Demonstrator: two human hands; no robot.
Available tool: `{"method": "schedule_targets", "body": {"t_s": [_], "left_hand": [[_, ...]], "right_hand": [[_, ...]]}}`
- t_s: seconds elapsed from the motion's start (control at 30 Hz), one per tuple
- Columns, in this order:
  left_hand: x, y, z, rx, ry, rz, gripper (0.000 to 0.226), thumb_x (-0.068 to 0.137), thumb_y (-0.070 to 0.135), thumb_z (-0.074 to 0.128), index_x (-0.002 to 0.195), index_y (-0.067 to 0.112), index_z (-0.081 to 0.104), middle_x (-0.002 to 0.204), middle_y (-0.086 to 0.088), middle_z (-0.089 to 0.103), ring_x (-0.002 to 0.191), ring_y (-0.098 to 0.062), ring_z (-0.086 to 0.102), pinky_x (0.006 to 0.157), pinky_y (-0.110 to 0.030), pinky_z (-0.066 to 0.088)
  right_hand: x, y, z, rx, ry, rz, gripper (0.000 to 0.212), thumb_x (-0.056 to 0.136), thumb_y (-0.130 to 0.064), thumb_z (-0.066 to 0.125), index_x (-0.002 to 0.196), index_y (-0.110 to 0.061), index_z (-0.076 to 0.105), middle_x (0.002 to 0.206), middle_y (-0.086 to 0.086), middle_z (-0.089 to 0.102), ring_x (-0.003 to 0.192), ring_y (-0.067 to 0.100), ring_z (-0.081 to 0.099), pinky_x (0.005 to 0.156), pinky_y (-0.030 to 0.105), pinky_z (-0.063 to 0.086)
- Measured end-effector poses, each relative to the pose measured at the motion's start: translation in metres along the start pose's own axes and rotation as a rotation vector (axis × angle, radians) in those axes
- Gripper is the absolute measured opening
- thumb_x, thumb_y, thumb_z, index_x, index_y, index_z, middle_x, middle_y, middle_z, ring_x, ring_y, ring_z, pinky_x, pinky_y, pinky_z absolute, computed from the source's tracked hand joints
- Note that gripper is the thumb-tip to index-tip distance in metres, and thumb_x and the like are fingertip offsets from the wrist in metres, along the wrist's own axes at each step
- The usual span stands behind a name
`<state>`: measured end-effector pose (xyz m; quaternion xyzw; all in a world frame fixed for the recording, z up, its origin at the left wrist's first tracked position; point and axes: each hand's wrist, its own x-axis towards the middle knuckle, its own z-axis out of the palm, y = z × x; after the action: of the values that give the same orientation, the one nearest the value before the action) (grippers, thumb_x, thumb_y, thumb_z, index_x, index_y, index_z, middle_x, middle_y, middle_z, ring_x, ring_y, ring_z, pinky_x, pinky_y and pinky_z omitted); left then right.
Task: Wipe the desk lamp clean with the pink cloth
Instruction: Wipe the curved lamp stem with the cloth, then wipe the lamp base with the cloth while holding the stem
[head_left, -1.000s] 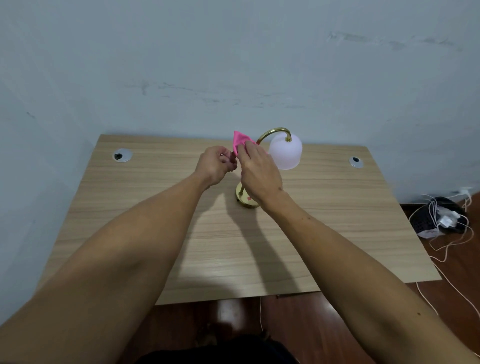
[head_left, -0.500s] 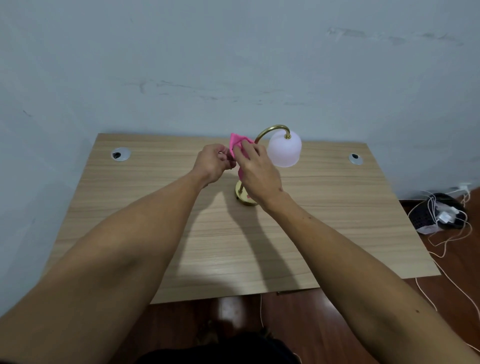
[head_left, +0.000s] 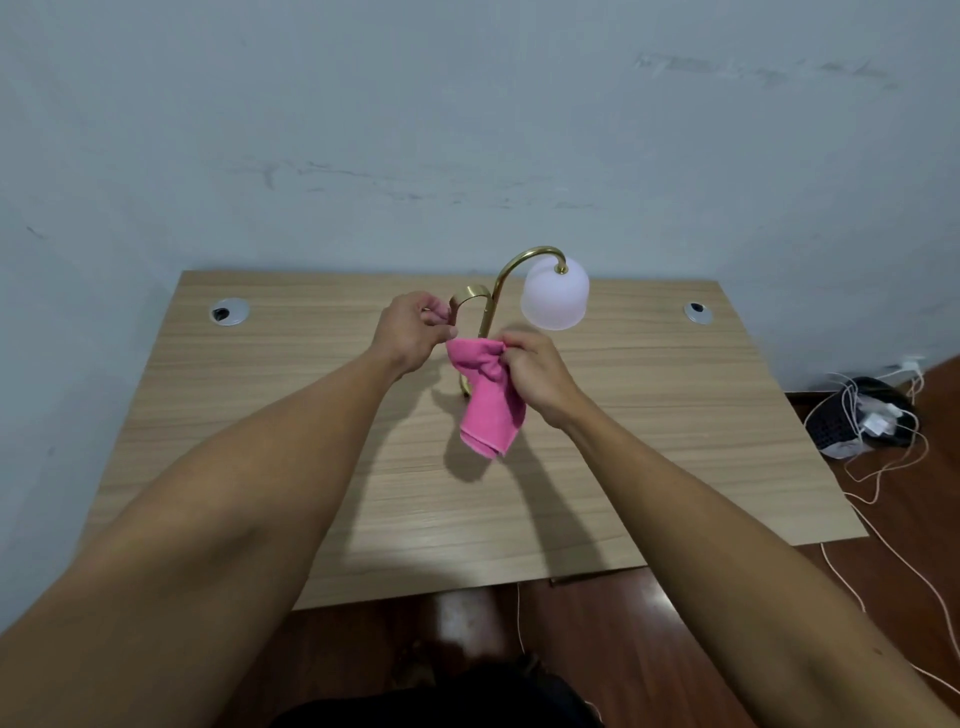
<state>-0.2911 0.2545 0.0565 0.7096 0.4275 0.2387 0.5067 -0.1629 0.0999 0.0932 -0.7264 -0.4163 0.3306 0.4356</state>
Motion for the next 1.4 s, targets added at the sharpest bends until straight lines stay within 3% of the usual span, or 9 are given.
{"method": "schedule_targets", "body": {"t_s": [0.13, 0.33, 0.57, 0.67, 1.0, 1.1, 1.2, 1.3, 1.4], "left_hand": [[-0.008, -0.008, 0.002, 0.017, 0.018, -0.044, 0.026, 0.080, 0.000, 0.082, 0.102, 0.006, 0.069, 0.097, -0.013, 0.073, 0.090, -0.022, 0.068, 0.086, -0.031, 0.056], [-0.019, -0.015, 0.012, 0.044, 0.058, -0.095, 0.032, 0.082, 0.011, 0.083, 0.110, 0.010, 0.067, 0.105, -0.010, 0.071, 0.098, -0.022, 0.067, 0.087, -0.030, 0.053], [-0.033, -0.016, 0.036, 0.069, 0.115, -0.194, 0.043, 0.087, 0.023, 0.081, 0.122, 0.008, 0.063, 0.108, -0.009, 0.068, 0.097, -0.022, 0.066, 0.078, -0.023, 0.050], [-0.035, -0.023, 0.051, 0.089, 0.112, -0.255, 0.038, 0.089, 0.023, 0.079, 0.121, 0.008, 0.064, 0.111, -0.010, 0.070, 0.106, -0.025, 0.068, 0.098, -0.036, 0.054], [-0.021, -0.056, 0.104, 0.313, -0.004, -0.387, 0.078, 0.081, 0.026, 0.086, 0.148, 0.011, 0.049, 0.149, -0.009, 0.055, 0.136, -0.028, 0.053, 0.113, -0.039, 0.043], [-0.013, -0.070, 0.115, 0.449, -0.047, -0.337, 0.079, 0.070, 0.030, 0.091, 0.138, 0.014, 0.055, 0.137, -0.009, 0.061, 0.128, -0.030, 0.057, 0.103, -0.039, 0.047], [-0.005, -0.083, 0.123, 0.540, -0.004, -0.248, 0.066, 0.051, 0.044, 0.091, 0.103, 0.027, 0.054, 0.104, 0.004, 0.061, 0.101, -0.023, 0.062, 0.077, -0.037, 0.051], [0.003, -0.096, 0.133, 0.554, 0.036, -0.240, 0.090, 0.048, 0.058, 0.088, 0.124, 0.030, 0.049, 0.119, 0.004, 0.059, 0.118, -0.022, 0.054, 0.092, -0.046, 0.050], [0.008, -0.108, 0.140, 0.511, 0.009, -0.216, 0.123, 0.052, 0.072, 0.082, 0.154, 0.029, 0.030, 0.156, -0.003, 0.042, 0.150, -0.030, 0.030, 0.119, -0.054, 0.030]], "right_hand": [[-0.006, 0.028, -0.014, 0.154, -0.029, 0.277, 0.036, 0.089, 0.009, 0.042, 0.099, -0.007, 0.073, 0.077, 0.003, 0.064, 0.066, 0.014, 0.057, 0.054, 0.023, 0.043], [-0.011, 0.057, -0.033, 0.404, 0.057, 0.437, 0.040, 0.093, 0.011, 0.038, 0.118, -0.003, 0.067, 0.083, 0.008, 0.065, 0.067, 0.020, 0.060, 0.063, 0.032, 0.048], [0.002, 0.089, -0.062, 0.398, 0.133, 0.464, 0.035, 0.094, 0.010, 0.040, 0.107, -0.013, 0.063, 0.088, 0.009, 0.067, 0.073, 0.023, 0.062, 0.066, 0.041, 0.052], [0.016, 0.098, -0.069, 0.317, 0.160, 0.431, 0.035, 0.092, 0.010, 0.041, 0.104, -0.012, 0.067, 0.086, 0.010, 0.066, 0.076, 0.026, 0.062, 0.068, 0.041, 0.051], [0.077, 0.131, -0.057, 0.165, 0.202, 0.218, 0.025, 0.092, 0.000, 0.041, 0.090, -0.004, 0.065, 0.078, 0.000, 0.058, 0.077, 0.016, 0.053, 0.071, 0.036, 0.044], [0.095, 0.137, -0.045, 0.063, 0.195, 0.169, 0.025, 0.090, -0.009, 0.040, 0.091, -0.002, 0.064, 0.081, 0.007, 0.064, 0.080, 0.025, 0.061, 0.072, 0.039, 0.048], [0.115, 0.145, -0.023, -0.060, 0.054, 0.075, 0.036, 0.099, -0.020, 0.038, 0.118, -0.011, 0.068, 0.114, 0.011, 0.071, 0.100, 0.031, 0.065, 0.084, 0.043, 0.052], [0.122, 0.154, -0.004, -0.176, -0.130, -0.103, 0.040, 0.107, -0.020, 0.037, 0.137, -0.027, 0.063, 0.134, 0.001, 0.066, 0.120, 0.025, 0.061, 0.107, 0.050, 0.050], [0.122, 0.161, 0.001, -0.373, -0.318, -0.224, 0.041, 0.104, -0.021, 0.039, 0.139, -0.020, 0.060, 0.131, 0.009, 0.060, 0.120, 0.027, 0.057, 0.104, 0.053, 0.050]]}}
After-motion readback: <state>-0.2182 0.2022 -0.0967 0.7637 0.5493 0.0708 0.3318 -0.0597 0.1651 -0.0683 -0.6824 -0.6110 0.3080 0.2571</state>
